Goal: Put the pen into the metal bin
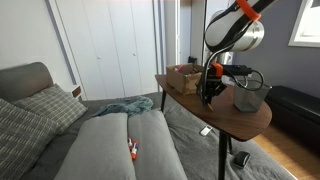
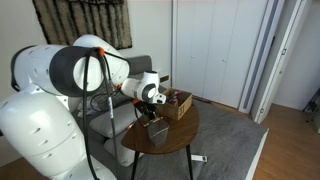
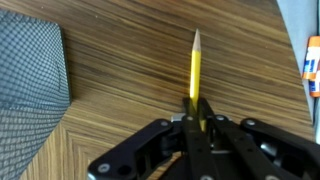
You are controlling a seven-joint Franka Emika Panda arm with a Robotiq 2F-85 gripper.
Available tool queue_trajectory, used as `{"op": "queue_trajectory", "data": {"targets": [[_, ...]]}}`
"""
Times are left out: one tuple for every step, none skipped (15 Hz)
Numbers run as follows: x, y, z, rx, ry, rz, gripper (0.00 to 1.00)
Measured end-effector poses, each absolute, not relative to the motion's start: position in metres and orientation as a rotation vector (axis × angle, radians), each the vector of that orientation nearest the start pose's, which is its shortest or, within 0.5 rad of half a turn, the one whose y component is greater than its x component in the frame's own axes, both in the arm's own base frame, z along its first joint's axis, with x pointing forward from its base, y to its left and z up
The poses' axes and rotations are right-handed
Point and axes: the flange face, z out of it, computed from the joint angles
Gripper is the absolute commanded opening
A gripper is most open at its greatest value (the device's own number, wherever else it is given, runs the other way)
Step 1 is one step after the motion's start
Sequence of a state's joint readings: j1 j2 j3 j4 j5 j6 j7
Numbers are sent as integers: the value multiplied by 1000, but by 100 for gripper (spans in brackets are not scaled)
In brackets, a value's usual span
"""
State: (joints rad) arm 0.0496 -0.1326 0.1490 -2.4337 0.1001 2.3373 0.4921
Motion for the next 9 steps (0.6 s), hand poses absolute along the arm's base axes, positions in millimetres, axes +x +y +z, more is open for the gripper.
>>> {"op": "queue_trajectory", "data": {"targets": [[464, 95, 358, -3029, 553, -25, 2], [464, 96, 360, -3028, 551, -29, 2], [464, 97, 363, -3027, 548, -36, 2], [462, 97, 369, -3027, 545, -45, 2], [460, 98, 378, -3028, 539, -56, 2], [456, 98, 390, -3029, 528, -68, 2], [450, 99, 404, -3032, 515, -84, 2], [443, 99, 420, -3034, 502, -102, 2], [435, 99, 437, -3037, 487, -122, 2]]}}
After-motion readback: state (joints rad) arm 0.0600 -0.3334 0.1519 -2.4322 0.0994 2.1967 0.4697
